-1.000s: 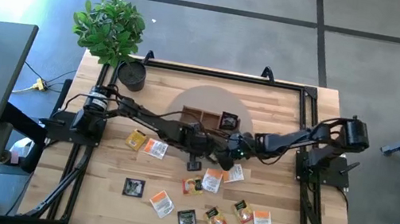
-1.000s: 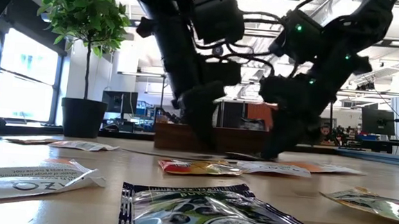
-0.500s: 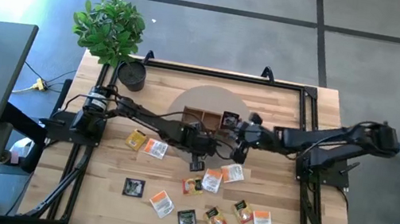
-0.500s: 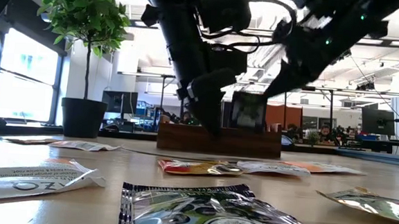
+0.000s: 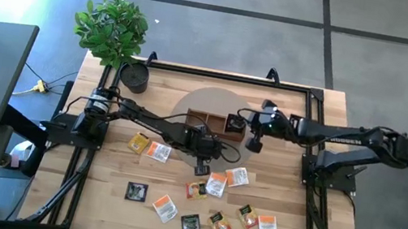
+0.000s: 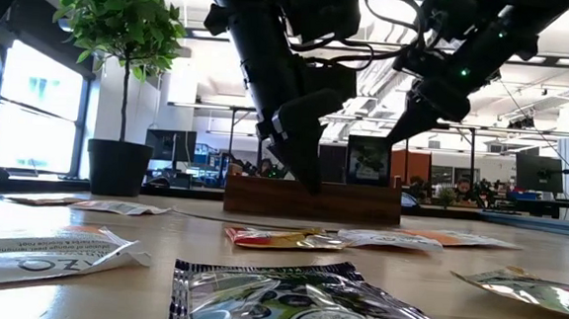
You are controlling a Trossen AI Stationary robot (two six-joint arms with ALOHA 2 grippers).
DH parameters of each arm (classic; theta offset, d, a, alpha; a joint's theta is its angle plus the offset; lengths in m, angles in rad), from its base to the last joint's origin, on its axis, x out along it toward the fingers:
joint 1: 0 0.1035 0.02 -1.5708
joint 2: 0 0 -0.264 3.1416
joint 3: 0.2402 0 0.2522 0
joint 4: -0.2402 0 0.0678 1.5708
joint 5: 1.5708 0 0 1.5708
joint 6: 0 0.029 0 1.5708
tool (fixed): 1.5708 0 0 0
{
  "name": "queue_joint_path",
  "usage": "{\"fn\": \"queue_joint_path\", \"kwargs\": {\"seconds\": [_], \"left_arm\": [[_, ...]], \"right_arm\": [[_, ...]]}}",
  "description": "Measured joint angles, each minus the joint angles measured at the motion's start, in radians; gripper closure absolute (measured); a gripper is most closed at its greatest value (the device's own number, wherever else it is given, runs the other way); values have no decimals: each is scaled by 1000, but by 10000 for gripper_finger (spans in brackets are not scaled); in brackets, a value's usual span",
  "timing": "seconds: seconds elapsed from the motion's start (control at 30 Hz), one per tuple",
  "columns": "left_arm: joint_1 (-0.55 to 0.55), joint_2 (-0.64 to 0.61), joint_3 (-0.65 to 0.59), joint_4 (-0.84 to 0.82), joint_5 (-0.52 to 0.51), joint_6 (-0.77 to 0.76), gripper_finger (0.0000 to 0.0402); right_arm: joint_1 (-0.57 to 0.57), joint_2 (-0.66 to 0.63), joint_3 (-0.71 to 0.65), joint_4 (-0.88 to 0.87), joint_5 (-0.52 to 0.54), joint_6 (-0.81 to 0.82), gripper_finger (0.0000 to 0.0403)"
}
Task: Pick & Place Tea
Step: Put the purple tea bag into the right section of the wooden organizer
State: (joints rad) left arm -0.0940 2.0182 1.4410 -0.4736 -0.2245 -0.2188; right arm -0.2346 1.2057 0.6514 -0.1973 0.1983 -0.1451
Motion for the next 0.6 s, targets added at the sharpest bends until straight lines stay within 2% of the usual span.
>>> {"fn": "queue_joint_path", "kwargs": {"seconds": [0.17,0.43,0.6], "left_arm": [[0,0,0,0,-1,1,401],[0,-1,0,4,-29,4,401],[0,-1,0,2,-26,4,401]], "right_arm": [[-32,0,0,-3,-58,-57,403],[-34,0,0,48,-42,-74,400],[-34,0,0,44,-38,-77,362]]}}
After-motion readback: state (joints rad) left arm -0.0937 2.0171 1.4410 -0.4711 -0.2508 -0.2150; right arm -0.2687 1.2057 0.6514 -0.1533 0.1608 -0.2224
